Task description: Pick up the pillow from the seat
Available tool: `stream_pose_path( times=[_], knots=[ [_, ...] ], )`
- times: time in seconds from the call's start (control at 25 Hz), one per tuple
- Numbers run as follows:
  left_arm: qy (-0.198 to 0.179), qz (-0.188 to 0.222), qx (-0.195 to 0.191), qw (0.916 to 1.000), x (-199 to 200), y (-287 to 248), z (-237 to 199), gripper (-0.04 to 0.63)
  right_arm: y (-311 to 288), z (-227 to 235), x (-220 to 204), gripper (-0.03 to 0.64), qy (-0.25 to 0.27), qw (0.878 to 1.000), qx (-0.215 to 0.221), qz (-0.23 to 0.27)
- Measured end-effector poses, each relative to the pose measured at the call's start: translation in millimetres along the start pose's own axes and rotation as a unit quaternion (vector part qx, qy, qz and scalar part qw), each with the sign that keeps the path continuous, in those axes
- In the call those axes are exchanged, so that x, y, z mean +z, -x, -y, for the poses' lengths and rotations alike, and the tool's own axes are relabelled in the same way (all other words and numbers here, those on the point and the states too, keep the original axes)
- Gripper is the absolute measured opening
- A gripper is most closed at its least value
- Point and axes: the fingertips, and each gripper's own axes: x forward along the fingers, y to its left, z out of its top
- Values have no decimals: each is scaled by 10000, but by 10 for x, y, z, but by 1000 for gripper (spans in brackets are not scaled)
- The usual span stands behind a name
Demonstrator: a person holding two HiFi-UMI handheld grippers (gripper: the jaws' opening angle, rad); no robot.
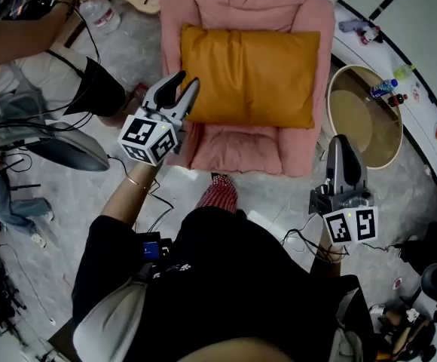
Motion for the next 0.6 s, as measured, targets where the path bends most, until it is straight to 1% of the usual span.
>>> stream_pose_path(
  times=[0.08, 0.12, 0.2, 0.36, 0.6],
  knots=[
    [239, -42, 23, 9997, -103, -40, -111, 134, -47, -5, -29, 23, 15, 10000, 1, -57],
    [276, -78, 30, 9996, -145, -64, -152, 140, -70, -4, -39, 23, 32, 10000, -7, -94],
    [247, -155, 47, 9996, -207, -118, -224, 145, -115, 4, -43, 23, 74, 9999, -36, -147],
    [303, -300, 127, 9990, -332, -214, -393, 167, -191, 30, -41, 23, 113, 9997, -104, -208],
    [326, -689, 252, 9968, -605, -345, -640, 189, -293, 50, -4, 23, 148, 9995, -190, -203]
  ],
)
